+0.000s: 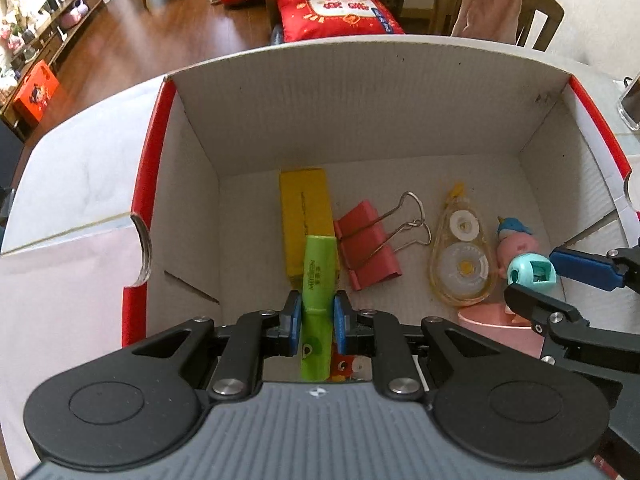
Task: Organize rigid objects
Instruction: 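Open the left tool dropping the highlighter while the right tool releases the tape roll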
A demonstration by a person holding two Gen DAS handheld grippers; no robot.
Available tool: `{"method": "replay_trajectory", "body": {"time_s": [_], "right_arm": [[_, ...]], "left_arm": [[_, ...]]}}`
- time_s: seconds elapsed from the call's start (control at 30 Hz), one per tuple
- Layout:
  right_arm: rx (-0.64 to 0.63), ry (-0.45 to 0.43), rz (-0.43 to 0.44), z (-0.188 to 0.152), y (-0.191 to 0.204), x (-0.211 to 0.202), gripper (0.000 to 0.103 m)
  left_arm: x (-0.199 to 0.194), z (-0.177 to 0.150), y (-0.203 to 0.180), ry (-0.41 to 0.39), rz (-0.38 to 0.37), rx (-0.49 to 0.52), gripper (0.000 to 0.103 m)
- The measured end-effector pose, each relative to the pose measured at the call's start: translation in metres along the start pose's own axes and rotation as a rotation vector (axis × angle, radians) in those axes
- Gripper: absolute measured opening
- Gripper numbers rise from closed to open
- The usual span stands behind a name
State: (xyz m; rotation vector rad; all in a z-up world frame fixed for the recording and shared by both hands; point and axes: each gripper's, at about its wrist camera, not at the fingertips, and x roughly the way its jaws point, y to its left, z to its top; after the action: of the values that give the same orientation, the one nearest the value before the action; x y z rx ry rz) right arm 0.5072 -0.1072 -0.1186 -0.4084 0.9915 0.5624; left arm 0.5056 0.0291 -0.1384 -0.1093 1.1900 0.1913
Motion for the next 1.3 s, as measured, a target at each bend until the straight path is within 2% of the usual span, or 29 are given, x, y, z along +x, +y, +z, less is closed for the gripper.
{"method": "replay_trajectory", "body": {"time_s": [0.13,0.27,0.53,0.63,1.1,1.3], "right_arm": [[0.012,0.002,0.012,0.0,-0.001,-0.001,0.04],[0.013,-0.005,0.027,0.0,0.001,-0.005,0.049],[0.038,-0.031,0.032,0.003,-0.002,-0.014,0.051],[0.041,-0.036,0.033,0.002,-0.004,-0.018,0.057],[0.049,-0.084,0.062,-0.005,-0.009,-0.046,0.067],[0.038,-0.114,0.087,-0.008,-0.007,-0.066,0.067]], "left_arm": [[0.003,-0.001,0.001,0.006,0.001,0.0,0.016],[0.003,-0.003,0.004,0.013,-0.009,-0.024,0.017],[-0.001,-0.005,0.01,0.003,-0.017,-0.033,0.017],[-0.003,-0.006,0.014,0.002,-0.021,-0.05,0.017],[-0.041,-0.018,0.008,-0.06,0.004,-0.049,0.017],[-0.063,-0.025,0.005,-0.101,0.012,-0.033,0.017]]}}
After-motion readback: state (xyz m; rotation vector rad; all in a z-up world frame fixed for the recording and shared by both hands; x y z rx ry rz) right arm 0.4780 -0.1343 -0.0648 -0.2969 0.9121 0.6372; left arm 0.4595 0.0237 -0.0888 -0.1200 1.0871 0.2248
